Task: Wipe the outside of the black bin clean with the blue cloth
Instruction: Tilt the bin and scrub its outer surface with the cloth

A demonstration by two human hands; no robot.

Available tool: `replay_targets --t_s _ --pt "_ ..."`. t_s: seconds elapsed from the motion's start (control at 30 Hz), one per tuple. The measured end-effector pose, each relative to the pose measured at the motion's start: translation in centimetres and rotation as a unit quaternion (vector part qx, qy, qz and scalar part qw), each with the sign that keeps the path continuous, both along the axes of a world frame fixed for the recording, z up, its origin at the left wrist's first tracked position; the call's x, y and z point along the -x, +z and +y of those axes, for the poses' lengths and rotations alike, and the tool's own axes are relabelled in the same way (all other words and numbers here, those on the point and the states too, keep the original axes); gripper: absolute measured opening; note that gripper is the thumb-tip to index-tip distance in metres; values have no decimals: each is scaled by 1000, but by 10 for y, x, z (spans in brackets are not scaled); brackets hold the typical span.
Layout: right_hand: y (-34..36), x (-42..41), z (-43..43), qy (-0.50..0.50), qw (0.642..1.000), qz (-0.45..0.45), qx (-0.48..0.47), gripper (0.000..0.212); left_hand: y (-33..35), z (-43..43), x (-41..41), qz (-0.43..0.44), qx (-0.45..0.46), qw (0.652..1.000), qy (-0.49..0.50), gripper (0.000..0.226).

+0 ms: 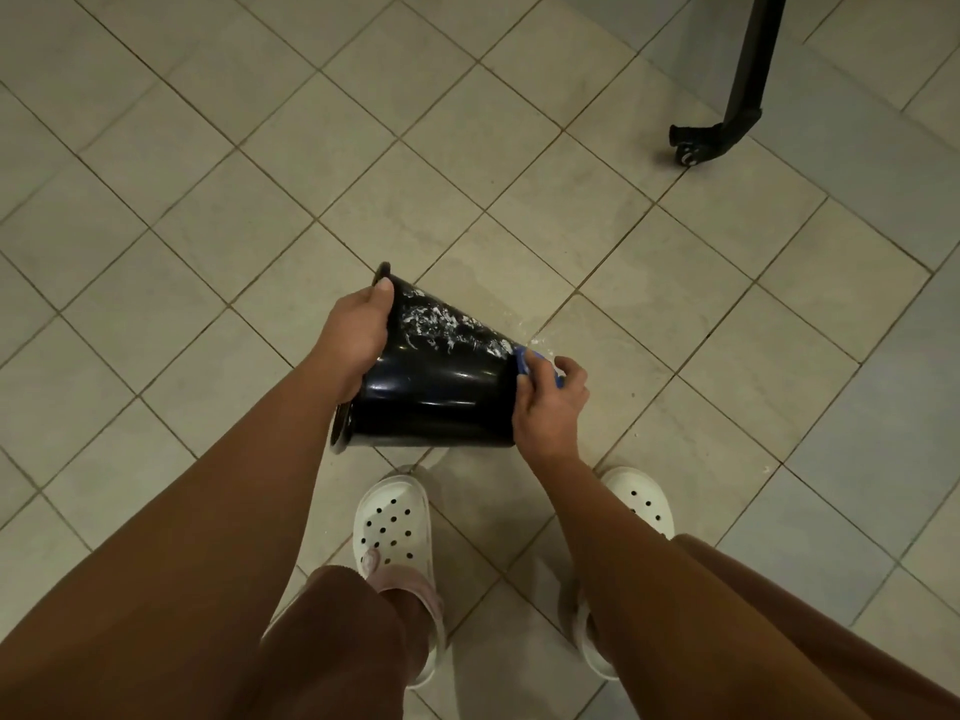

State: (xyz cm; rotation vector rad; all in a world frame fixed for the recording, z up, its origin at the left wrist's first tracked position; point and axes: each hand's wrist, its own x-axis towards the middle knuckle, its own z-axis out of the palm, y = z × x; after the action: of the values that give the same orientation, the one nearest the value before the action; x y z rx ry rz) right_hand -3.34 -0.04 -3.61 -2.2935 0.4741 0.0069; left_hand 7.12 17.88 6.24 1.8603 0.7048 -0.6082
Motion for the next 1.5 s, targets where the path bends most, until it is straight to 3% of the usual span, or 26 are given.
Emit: replay_targets --t_s 0.1,0.3,0.43,0.57,0.8,1.0,1.23,1.37,1.5 --pt "-3 18 9 -12 999 -17 24 34 -2 -7 3 -51 -9 999 0 39" --pt "-6 19 16 81 990 -62 93 49 -2 -5 4 -63 -6 998 7 43" --pt "-2 -8 8 37 996 -52 69 30 -6 -2 10 -70 -14 997 15 42" --pt "-1 -9 13 -11 997 -39 65 26 -6 -4 10 -94 -34 995 8 42" --pt "11 -13 23 103 984 -90 117 39 -6 0 12 -85 -27 995 -33 41" --pt "5 -22 6 3 996 -14 88 30 -8 -3 11 -114 -74 990 -34 45" --pt "19 -20 22 88 989 -24 118 44 -8 1 12 -97 -45 993 -58 43" --pt "16 -40 2 35 995 66 66 32 -8 -4 14 -121 -62 989 -54 44" --pt "24 -27 24 3 992 77 96 43 -9 -2 14 -129 -80 987 -55 45"
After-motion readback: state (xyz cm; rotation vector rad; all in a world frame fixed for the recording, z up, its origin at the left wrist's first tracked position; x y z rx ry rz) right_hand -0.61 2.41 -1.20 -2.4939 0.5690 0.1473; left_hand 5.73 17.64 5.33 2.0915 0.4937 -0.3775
